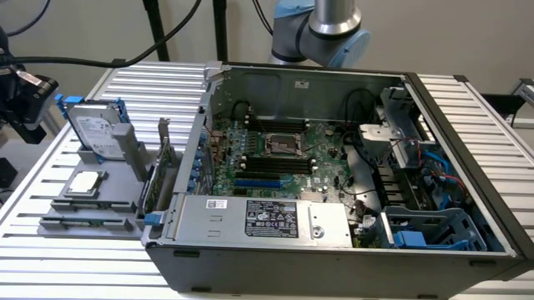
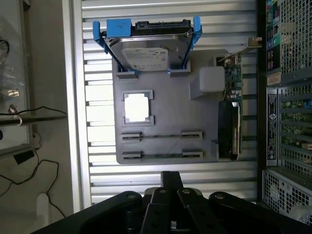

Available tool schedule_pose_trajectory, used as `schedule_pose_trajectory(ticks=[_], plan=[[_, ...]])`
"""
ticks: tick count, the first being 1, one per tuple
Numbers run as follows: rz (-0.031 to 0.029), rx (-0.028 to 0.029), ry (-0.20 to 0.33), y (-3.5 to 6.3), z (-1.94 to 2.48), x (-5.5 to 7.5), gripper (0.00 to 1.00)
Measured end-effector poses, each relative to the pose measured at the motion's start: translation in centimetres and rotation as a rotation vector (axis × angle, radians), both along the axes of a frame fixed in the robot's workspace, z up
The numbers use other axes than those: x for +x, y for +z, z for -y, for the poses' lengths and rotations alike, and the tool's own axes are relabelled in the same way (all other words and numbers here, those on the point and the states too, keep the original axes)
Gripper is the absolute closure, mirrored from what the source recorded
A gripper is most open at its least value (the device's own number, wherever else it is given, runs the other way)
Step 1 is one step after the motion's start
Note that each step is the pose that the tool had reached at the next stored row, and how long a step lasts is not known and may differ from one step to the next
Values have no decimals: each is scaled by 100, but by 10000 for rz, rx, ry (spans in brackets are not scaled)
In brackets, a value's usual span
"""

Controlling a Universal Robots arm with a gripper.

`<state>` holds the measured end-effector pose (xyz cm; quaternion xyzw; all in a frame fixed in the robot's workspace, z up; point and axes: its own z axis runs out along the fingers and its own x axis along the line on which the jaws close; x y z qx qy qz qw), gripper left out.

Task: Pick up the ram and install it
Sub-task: 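Pick up the ram and move it above insertion slot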

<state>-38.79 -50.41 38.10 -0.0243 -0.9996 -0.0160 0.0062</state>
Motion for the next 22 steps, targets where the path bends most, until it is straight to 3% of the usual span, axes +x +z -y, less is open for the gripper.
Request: schedule_pose_trajectory(ticks=[22], plan=[[1,1,3978,-34,0,0,89]])
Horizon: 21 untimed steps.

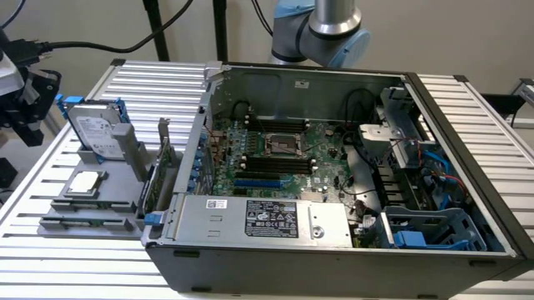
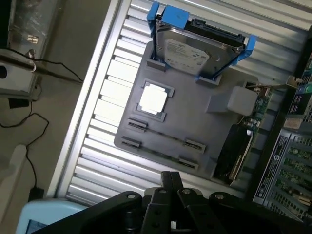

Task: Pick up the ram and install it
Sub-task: 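Pick up the ram and move it above insertion slot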

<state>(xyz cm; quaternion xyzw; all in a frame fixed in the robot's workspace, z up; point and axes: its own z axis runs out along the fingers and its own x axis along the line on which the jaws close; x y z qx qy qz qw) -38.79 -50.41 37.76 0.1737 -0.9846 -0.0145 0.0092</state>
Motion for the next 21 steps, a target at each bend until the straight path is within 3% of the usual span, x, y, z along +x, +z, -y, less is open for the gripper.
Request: schedule_pose_trajectory(ticks=[21], plan=[[0,1,3827,-44,0,0,89]])
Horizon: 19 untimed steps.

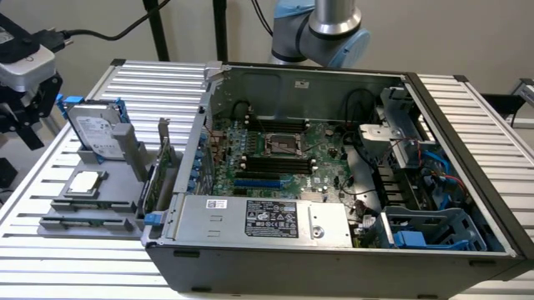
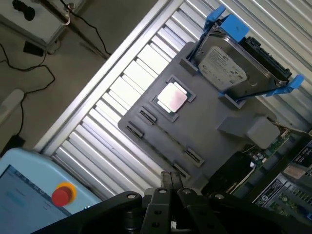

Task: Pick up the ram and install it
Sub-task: 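Pick up the ram and move it above insertion slot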

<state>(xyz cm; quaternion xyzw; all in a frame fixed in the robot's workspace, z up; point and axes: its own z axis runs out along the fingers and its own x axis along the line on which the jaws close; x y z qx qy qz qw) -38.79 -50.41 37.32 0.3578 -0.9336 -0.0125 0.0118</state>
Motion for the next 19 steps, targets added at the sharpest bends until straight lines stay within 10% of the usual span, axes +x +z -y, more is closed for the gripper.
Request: schedule_pose_trajectory(ticks=[19], plan=[[0,-1,3460,-59,0,0,89]])
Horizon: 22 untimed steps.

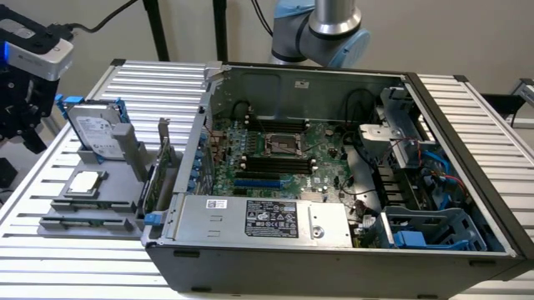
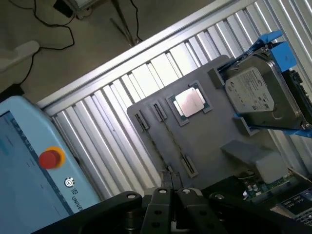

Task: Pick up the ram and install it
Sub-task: 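Pick up the ram and move it above insertion slot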

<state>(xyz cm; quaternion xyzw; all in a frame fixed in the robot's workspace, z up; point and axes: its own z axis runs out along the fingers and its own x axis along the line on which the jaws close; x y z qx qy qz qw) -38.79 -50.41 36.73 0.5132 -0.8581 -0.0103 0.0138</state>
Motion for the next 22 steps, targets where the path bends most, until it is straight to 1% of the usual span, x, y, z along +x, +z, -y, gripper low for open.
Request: schedule_pose_trajectory(ticks=[15,22], plan=[[0,1,2447,-65,0,3,89],[-1,0,3493,-99,0,6,89]])
